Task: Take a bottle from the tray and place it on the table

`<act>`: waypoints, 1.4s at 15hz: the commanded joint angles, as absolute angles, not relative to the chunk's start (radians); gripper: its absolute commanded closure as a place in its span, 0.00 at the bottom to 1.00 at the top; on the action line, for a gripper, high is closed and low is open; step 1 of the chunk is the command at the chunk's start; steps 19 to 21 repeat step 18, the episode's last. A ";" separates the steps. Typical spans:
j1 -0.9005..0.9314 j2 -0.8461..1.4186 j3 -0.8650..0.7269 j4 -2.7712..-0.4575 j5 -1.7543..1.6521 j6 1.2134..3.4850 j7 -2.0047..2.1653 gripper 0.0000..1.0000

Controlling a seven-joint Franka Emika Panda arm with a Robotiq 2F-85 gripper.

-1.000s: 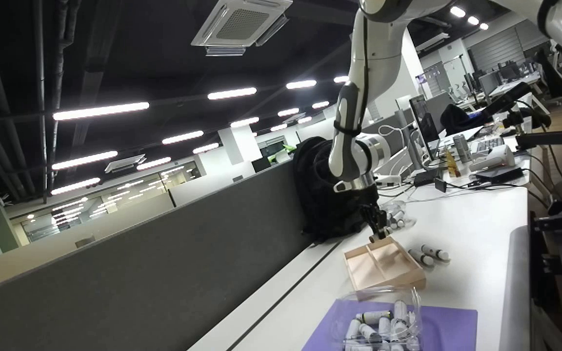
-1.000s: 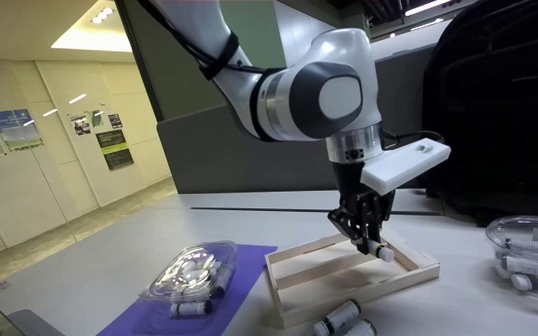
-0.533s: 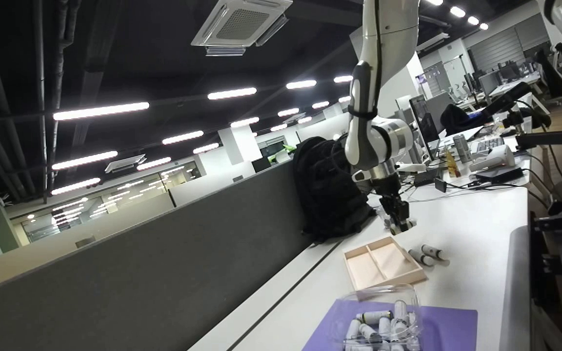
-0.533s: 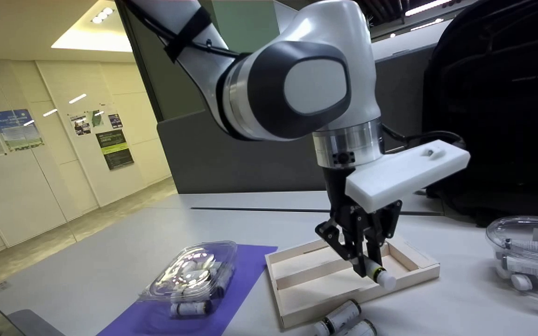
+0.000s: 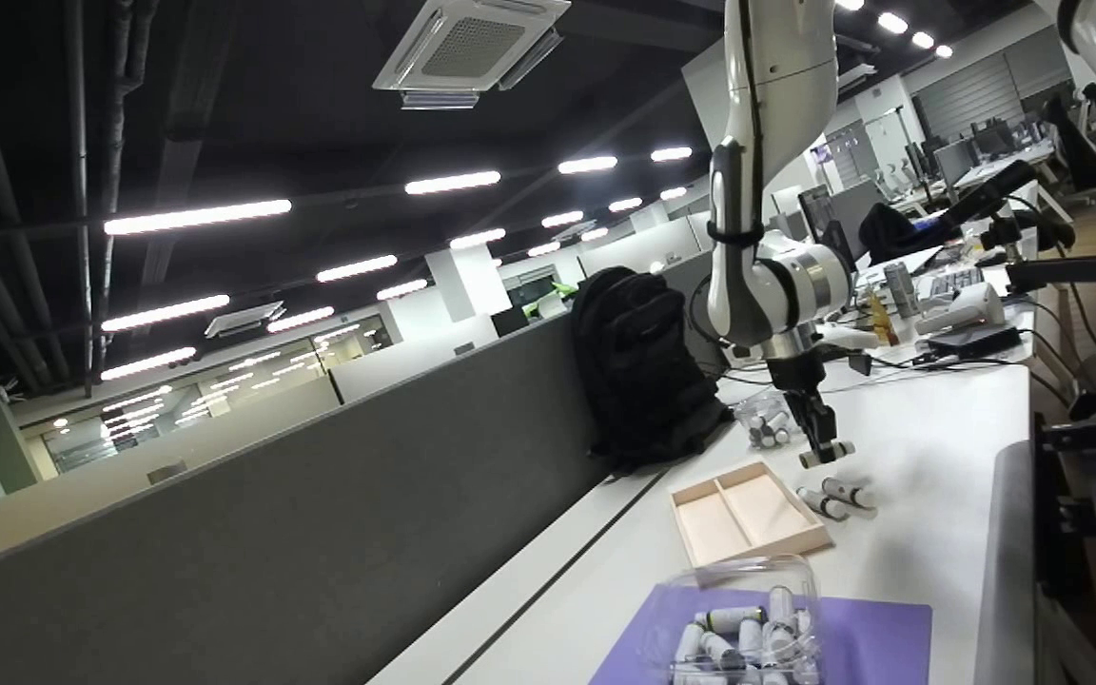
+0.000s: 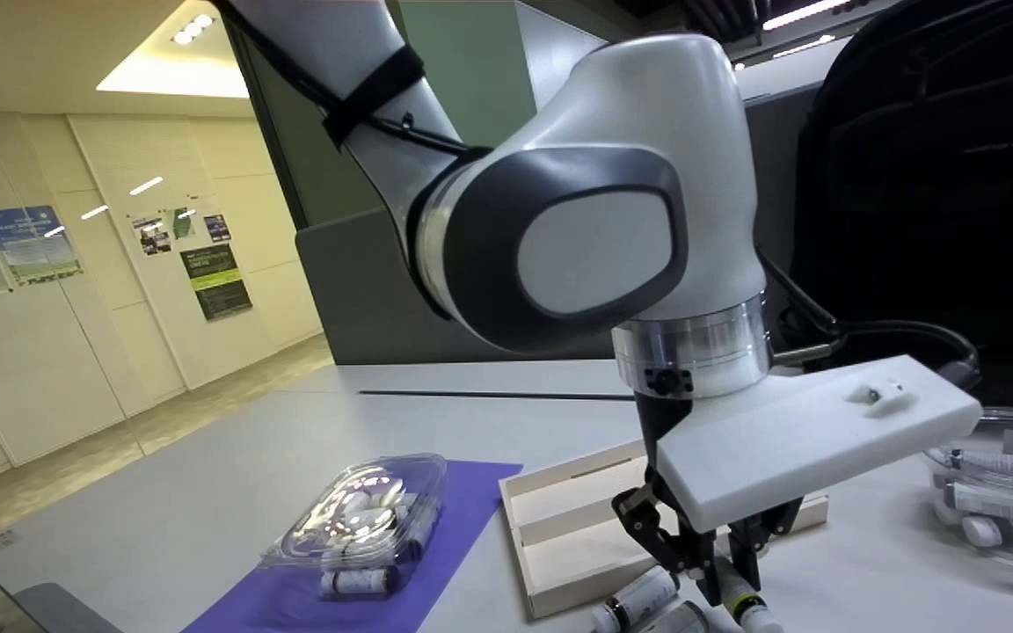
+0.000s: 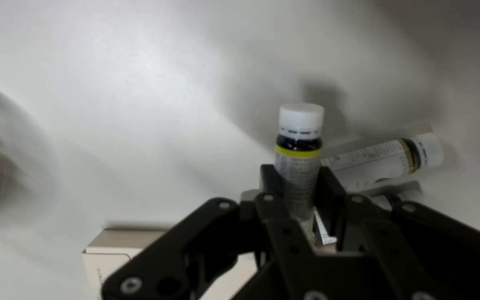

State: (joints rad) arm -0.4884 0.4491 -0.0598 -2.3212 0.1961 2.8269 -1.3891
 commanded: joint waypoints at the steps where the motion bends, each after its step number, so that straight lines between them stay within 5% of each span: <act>1: -0.517 0.480 -0.036 -2.299 0.224 2.856 -1.321 0.93; 2: -0.521 0.487 -0.033 -2.294 0.228 2.854 -1.312 0.93; 3: -0.526 0.491 -0.030 -2.290 0.228 2.853 -1.303 0.48; 4: -0.532 0.494 -0.026 -2.286 0.227 2.851 -1.295 0.47; 10: -0.554 0.455 0.000 -2.292 0.231 2.845 -1.269 0.07; 12: -0.545 0.417 -0.002 -2.305 0.229 2.829 -1.248 0.00; 21: -0.517 0.314 -0.014 -2.321 0.230 2.789 -1.240 0.00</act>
